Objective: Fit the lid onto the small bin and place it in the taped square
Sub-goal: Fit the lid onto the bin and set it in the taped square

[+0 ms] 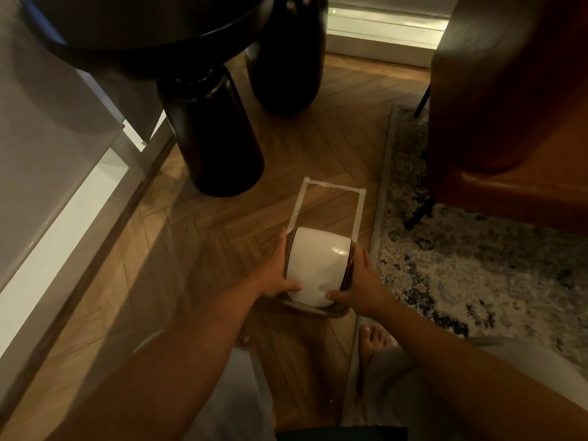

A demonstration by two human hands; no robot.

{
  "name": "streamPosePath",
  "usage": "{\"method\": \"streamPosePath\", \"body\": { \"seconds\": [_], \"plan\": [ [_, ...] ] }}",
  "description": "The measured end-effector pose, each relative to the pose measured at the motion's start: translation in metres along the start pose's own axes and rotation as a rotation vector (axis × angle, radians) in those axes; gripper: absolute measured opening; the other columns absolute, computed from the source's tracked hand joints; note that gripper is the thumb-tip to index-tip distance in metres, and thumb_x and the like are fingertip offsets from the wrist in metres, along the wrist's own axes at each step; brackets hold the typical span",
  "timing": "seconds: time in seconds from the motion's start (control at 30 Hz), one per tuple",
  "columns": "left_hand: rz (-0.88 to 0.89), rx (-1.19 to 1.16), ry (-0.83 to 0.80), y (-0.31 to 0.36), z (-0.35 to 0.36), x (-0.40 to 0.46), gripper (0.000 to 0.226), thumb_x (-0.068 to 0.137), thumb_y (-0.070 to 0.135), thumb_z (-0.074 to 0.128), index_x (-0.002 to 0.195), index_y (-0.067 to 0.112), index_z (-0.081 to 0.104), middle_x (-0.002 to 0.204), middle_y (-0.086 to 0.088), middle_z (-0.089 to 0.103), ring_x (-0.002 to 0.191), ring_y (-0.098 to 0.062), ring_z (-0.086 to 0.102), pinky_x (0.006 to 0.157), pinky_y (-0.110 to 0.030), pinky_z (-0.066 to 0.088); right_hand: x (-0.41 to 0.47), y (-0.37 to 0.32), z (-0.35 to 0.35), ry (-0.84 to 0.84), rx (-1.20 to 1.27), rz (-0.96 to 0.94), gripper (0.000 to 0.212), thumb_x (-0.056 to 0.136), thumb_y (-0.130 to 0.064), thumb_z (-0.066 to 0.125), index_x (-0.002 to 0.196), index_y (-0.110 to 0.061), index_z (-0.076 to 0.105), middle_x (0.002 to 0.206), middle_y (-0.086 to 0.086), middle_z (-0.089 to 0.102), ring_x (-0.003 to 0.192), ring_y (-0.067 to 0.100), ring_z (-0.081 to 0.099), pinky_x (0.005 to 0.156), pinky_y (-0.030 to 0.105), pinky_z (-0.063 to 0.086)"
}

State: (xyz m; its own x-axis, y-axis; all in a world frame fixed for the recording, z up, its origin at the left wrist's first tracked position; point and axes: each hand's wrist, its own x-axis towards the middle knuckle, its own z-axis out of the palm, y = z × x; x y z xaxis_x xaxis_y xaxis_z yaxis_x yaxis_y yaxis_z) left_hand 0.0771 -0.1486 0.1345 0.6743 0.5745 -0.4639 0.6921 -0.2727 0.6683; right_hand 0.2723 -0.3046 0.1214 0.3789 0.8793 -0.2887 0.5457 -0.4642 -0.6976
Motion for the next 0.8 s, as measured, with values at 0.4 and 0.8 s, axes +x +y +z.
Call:
{"method": "streamPosePath", "body": {
  "seconds": [0.4, 0.8],
  "plan": [
    [-0.052, -0.054, -0.036, -0.016, 0.023, -0.015, 0.138, 0.068, 0.025, 0.091, 0.157, 0.016, -0.015, 0.164, -0.012, 0.012, 0.150, -0.031, 0.019, 0.120, -0.045, 0.023, -0.025, -0.005, 0.030, 0.132, 0.147, 0.084, 0.142, 0.056, -0.035, 0.097, 0.159, -0.019, 0.000, 0.158, 0.006, 0.025, 0.143, 0.026, 0.030, 0.110, 0.054, 0.040],
    [-0.110, -0.223, 0.100, -0.034, 0.062, -0.005, 0.143, 0.058, 0.018, 0.096, 0.158, 0.019, -0.006, 0.158, -0.009, 0.026, 0.145, -0.026, 0.030, 0.117, -0.046, 0.032, -0.017, 0.015, 0.053, 0.208, 0.282, 0.031, 0.154, 0.050, -0.024, 0.098, 0.155, -0.043, -0.013, 0.156, -0.002, 0.033, 0.143, 0.014, 0.034, 0.111, 0.044, 0.038]
  ]
}}
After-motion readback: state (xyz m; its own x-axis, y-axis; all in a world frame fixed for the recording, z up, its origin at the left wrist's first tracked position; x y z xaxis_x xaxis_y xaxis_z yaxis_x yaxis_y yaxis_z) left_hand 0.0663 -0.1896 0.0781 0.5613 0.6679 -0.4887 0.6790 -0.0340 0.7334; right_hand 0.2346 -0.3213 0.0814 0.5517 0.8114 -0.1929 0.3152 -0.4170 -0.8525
